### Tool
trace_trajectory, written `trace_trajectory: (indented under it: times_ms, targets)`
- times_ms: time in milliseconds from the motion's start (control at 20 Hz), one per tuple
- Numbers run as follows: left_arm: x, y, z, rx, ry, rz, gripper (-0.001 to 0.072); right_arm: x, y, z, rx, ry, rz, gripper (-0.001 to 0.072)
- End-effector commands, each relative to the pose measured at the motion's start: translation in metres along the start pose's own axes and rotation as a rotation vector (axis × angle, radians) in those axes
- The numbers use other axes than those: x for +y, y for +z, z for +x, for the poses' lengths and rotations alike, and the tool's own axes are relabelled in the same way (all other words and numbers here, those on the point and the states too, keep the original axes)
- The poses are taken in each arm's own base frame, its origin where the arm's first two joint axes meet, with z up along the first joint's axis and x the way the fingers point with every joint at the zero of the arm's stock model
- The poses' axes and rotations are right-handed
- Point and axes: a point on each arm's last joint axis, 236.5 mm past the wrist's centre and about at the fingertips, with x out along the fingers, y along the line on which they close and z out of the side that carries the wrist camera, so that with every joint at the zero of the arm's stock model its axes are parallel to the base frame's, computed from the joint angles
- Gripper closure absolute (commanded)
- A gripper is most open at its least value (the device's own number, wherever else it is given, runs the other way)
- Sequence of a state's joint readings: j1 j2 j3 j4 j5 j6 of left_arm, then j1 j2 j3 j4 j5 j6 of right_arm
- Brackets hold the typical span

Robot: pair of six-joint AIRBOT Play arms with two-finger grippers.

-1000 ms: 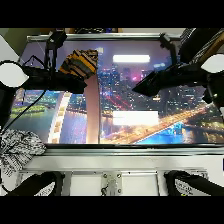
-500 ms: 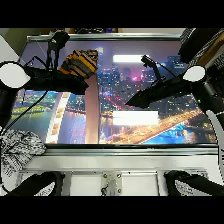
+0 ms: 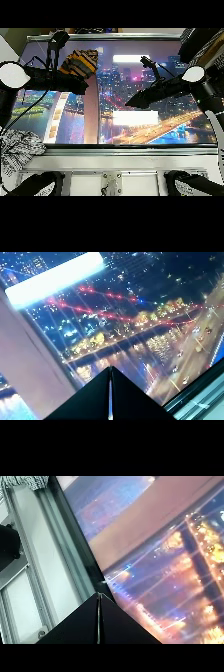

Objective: Fold the clothes and pants, and hang the long-sleeved shirts on hangers.

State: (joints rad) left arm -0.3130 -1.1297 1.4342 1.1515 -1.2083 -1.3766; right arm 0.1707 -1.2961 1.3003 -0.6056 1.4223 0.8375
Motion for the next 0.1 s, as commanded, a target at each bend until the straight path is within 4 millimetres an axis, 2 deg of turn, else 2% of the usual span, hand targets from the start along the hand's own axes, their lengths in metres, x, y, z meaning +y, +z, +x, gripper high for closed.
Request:
trace_trajectory:
  times_ms: [0, 50]
  targets:
    - [-0.0002, -0.0001, 0.0004, 0.001, -0.001, 0.0, 0.0689, 0.0001, 0.0, 0.0004, 0.0, 0.001, 0.001, 0.0698]
    - [-0.0002, -0.0001, 0.0004, 0.001, -0.001, 0.0, 0.0689, 0.0001, 0.0, 0.0004, 0.0, 0.001, 0.001, 0.0698]
